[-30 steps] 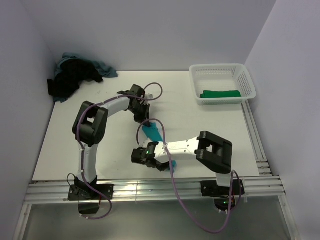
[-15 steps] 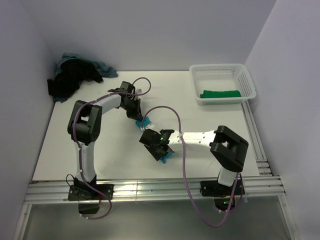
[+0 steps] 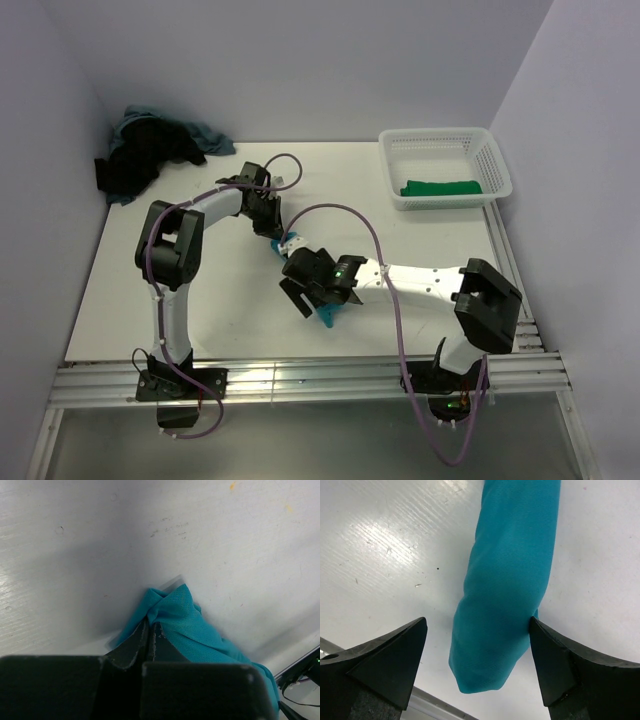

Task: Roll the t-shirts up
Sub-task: Roll the tshirt

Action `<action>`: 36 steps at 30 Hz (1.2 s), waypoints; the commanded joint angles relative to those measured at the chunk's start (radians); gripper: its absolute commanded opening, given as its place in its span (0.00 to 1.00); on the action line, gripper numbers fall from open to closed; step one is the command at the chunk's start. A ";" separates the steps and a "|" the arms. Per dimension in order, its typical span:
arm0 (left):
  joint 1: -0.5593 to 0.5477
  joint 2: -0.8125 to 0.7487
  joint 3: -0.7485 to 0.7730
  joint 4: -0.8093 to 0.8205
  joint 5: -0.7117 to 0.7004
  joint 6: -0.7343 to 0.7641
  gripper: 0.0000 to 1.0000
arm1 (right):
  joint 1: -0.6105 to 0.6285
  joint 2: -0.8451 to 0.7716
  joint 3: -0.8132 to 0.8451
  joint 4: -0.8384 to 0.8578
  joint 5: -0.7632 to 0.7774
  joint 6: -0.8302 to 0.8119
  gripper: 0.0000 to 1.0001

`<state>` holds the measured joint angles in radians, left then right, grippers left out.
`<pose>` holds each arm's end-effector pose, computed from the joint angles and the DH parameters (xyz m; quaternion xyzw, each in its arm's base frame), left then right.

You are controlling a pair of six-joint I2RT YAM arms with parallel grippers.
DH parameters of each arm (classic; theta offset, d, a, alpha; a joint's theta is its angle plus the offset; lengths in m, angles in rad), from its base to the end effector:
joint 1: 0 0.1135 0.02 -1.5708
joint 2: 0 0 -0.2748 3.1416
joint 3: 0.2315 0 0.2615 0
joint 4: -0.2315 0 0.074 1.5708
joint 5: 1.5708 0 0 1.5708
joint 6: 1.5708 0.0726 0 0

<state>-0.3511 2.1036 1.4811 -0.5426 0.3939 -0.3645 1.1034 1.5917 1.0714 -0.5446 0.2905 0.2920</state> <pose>0.4195 -0.1833 0.1210 0.0330 0.9608 -0.2487 0.1179 0.1745 0.2995 0.1882 -0.3448 0.8945 0.0517 0.2798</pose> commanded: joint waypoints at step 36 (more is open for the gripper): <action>0.006 0.023 -0.001 -0.033 -0.149 0.022 0.00 | 0.084 0.281 0.061 -0.331 0.209 0.136 0.00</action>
<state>-0.3550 2.1006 1.4837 -0.5457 0.3904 -0.3630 1.1728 1.8294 1.1294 -0.7242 0.4683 0.4114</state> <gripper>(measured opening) 0.015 0.199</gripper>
